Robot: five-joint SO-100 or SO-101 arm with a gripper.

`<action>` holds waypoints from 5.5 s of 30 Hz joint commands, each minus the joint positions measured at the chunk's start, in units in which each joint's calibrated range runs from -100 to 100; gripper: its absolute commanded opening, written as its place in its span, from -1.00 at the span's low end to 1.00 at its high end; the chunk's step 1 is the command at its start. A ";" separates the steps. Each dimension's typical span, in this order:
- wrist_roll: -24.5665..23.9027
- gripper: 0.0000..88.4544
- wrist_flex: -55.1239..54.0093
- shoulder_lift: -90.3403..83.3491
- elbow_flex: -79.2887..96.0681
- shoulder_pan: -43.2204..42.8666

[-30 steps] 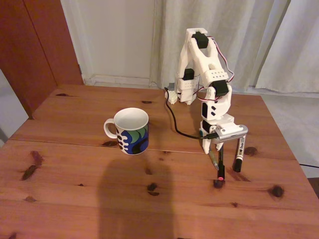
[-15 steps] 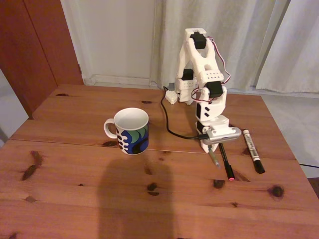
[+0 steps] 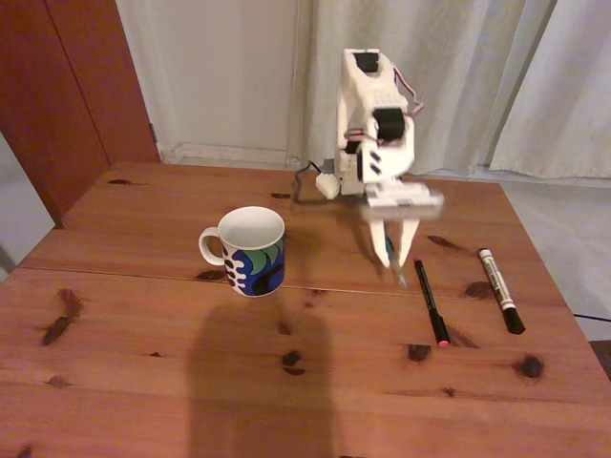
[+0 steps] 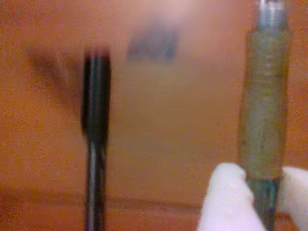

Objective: Clean up the desk and place the pens and markers into the cup

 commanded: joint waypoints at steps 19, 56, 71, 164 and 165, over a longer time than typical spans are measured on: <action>-8.42 -0.98 -40.60 -28.05 23.55 21.03; -6.69 -0.98 -40.60 -2.32 -0.16 37.52; -1.03 -0.98 -40.60 -3.15 11.02 38.80; -5.75 -0.62 22.02 21.59 -24.42 -13.07; -6.01 -0.62 22.02 22.09 -24.96 -13.47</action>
